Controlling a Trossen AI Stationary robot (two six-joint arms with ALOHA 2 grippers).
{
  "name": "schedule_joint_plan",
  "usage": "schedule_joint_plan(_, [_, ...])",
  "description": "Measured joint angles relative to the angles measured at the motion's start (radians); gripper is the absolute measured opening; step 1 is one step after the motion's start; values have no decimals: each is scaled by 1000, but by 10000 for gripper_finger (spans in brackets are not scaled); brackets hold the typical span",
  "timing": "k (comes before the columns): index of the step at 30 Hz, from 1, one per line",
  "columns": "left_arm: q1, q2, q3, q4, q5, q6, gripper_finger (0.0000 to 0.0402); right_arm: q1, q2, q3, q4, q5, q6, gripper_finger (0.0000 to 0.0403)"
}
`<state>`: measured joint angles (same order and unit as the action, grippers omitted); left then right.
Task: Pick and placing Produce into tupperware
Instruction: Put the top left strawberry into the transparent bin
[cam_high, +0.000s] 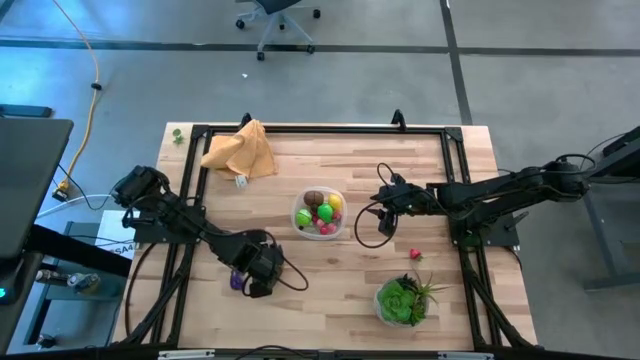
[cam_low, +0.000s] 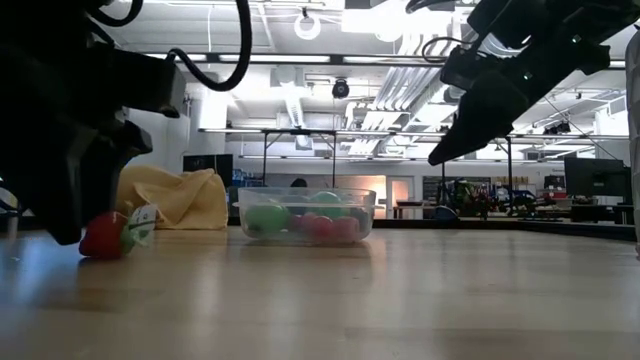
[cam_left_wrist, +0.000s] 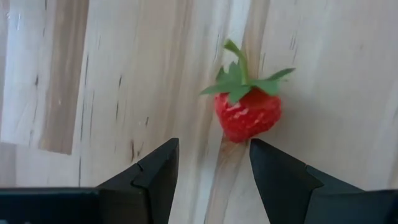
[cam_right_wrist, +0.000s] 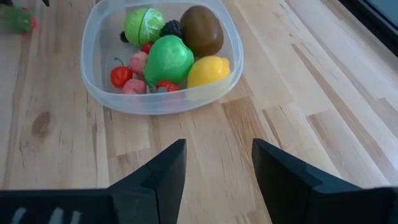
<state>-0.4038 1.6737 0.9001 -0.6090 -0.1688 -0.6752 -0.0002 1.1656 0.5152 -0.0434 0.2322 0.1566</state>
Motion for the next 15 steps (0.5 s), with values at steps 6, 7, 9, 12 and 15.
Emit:
schedule_joint_plan(6, [1,0,0,27,3,101,186,0,0,0,0,0,0,176])
schedule_joint_plan(7, [6,0,0,28,2,121,186,0,0,0,1,0,0,176])
schedule_joint_plan(9, [6,0,0,30,2,152,186,0,0,0,1,0,0,176])
schedule_joint_plan(12, [6,0,0,58,-28,227,186,0,0,0,0,0,0,176])
schedule_joint_plan(15, [5,0,0,86,-43,306,186,0,0,0,1,0,0,176])
